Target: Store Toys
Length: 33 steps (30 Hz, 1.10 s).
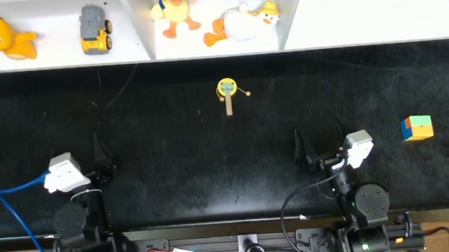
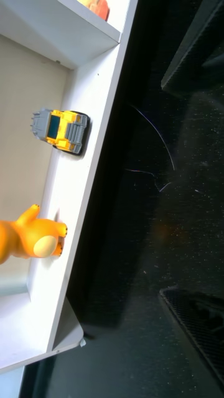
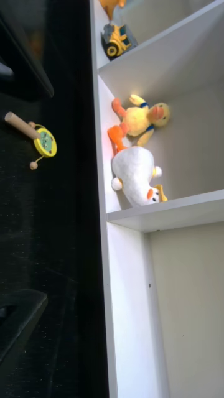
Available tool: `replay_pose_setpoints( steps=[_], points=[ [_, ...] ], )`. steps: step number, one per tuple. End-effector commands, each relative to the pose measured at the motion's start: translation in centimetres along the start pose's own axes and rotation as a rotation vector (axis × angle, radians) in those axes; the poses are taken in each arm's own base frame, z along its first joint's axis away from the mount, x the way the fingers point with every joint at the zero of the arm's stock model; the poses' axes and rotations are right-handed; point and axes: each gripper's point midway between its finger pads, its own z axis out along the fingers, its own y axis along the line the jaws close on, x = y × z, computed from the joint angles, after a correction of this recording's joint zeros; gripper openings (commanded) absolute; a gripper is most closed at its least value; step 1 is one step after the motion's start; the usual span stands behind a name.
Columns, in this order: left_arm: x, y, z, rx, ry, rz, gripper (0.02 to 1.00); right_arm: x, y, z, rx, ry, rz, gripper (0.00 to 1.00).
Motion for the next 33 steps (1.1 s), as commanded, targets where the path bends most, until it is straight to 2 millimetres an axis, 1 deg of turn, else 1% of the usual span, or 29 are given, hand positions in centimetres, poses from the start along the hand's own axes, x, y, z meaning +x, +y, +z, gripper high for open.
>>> replay_pose_setpoints(
  steps=[1, 25, 29, 31, 33],
  points=[
    [-0.1, 0.1, -0.1, -0.003, -0.007, 0.002, 0.998, 0.3, -0.2, 0.0, 0.008, -0.001, 0.007, 0.996],
    [-0.1, 0.1, -0.1, -0.003, -0.007, 0.003, 0.998, 0.3, -0.2, 0.0, 0.011, -0.001, 0.007, 0.993],
    [-0.1, 0.1, -0.1, -0.003, -0.007, 0.003, 0.998, -0.4, 0.2, 0.0, -0.011, -0.028, 0.014, 0.996],
    [-0.1, 0.1, -0.1, -0.003, -0.007, 0.002, 0.998, -0.4, 0.8, 0.0, -0.044, -0.025, 0.047, 0.996],
    [-0.1, 0.1, -0.1, -0.003, -0.007, 0.003, 0.998, -0.3, 0.7, 0.0, -0.043, -0.021, 0.076, 0.996]
  ],
)
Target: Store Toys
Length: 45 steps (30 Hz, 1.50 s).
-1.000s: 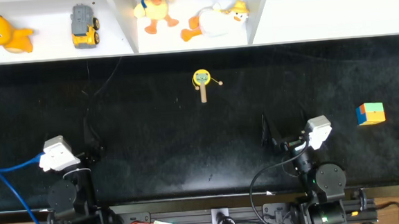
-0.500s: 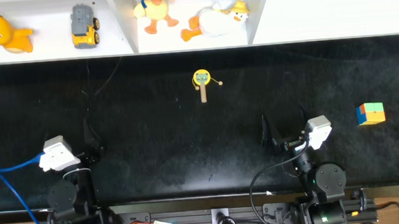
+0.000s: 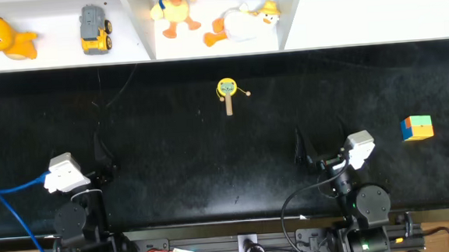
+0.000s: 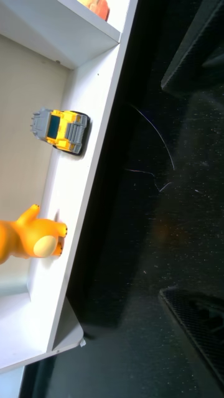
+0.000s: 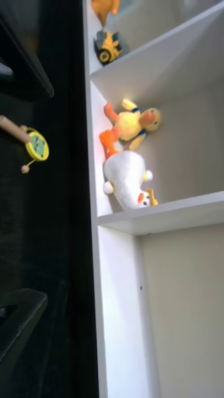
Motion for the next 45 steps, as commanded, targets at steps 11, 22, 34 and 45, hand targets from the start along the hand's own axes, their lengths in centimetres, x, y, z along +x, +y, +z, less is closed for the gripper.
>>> replay_pose_setpoints(
  steps=[11, 22, 34, 45],
  points=[
    [-0.1, 0.1, -0.1, -0.003, -0.007, 0.002, 0.996, -3.1, 2.9, -0.2, -0.097, 0.078, 0.114, 0.996],
    [-0.1, 0.1, -0.1, -0.003, -0.007, 0.003, 0.998, -6.0, 5.9, 4.6, -0.186, 0.454, 0.071, 0.998],
    [-0.1, 0.1, -0.1, -0.003, -0.007, 0.002, 0.998, -3.2, 13.1, 10.1, -0.237, 0.850, -0.039, 0.998],
    [-0.1, 0.1, -0.1, -0.003, -0.007, 0.002, 0.998, 5.5, 16.7, 11.8, -0.164, 1.174, 0.022, 0.998]
  ],
)
